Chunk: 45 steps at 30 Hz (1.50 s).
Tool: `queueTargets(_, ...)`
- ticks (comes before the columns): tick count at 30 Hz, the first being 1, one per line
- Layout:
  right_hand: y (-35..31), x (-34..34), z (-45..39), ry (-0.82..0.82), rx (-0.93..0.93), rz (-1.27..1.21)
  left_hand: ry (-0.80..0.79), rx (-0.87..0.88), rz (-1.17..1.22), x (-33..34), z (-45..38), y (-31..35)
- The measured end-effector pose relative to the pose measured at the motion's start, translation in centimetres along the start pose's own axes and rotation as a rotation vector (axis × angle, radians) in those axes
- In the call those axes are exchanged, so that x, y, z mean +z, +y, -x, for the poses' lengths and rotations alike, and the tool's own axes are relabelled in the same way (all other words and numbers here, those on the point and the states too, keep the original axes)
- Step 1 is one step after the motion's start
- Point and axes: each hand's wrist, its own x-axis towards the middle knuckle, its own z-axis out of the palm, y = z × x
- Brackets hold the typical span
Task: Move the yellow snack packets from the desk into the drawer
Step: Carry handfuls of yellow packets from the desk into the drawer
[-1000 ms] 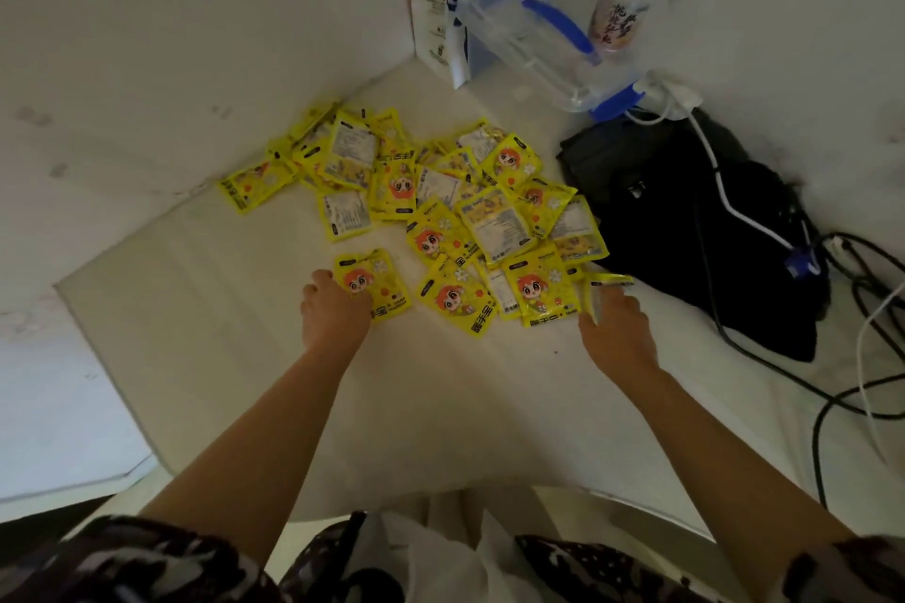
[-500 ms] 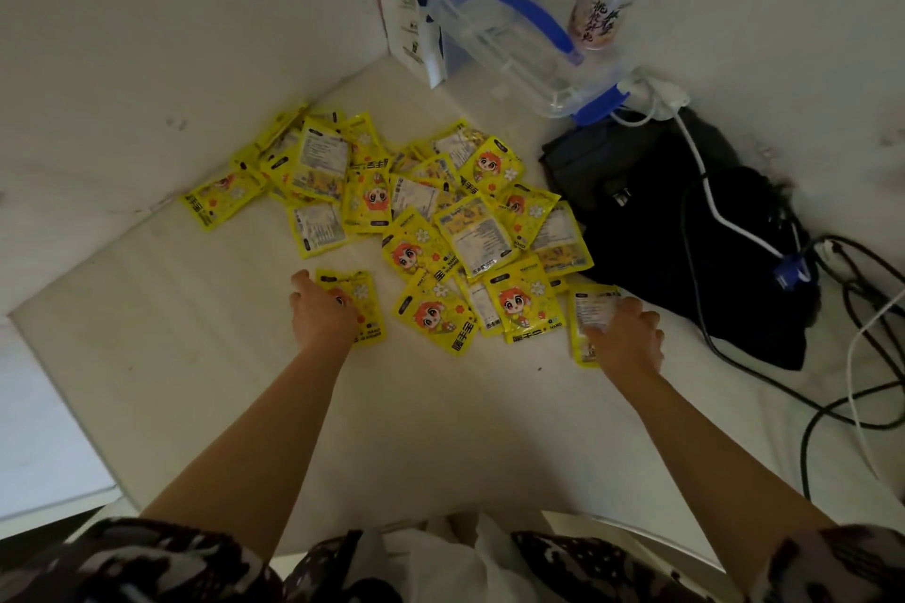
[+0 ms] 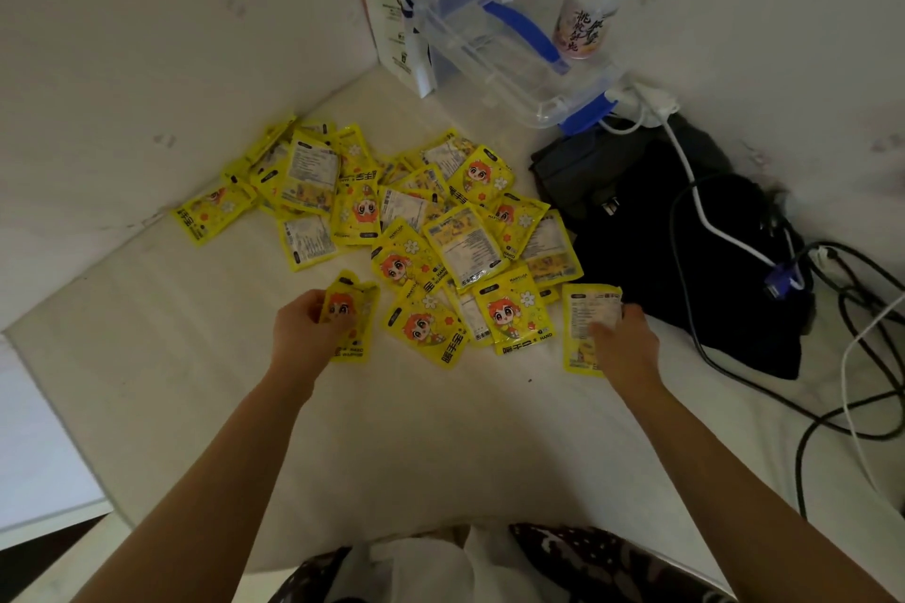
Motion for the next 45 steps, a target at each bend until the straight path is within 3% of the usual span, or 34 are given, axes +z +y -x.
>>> queueTargets(6,-3.3,0.7,0.4,-0.066,-0.196,-0.069,-0.251,0.341,-0.366,2.6,-0.5,3.3)
queueTargets(11,-4.8,2.8,-0.1,-0.179,-0.244,-0.029,-0.523,0.519,-0.694,6.0,-1.3,3.9)
queueTargets(20,-4.2,5.0,-0.8,-0.206,-0.22,0.337,-0.501,0.766,-1.092,8.3,-3.3,2.8)
queueTargets(30,-4.8,5.0,0.1,-0.161,-0.111,0.256,-0.478,0.678,-1.169,7.4,-1.9,2.3)
queueTargets(38,-4.6,4.6,0.3,-0.181,-0.046,0.078,-0.415,0.425,-0.753,4.5,-1.0,1.4)
queueTargets(45,-5.1,3.1,-0.2,-0.334,-0.069,0.024,-0.33,0.14,-0.442,1.7,-1.6,0.6)
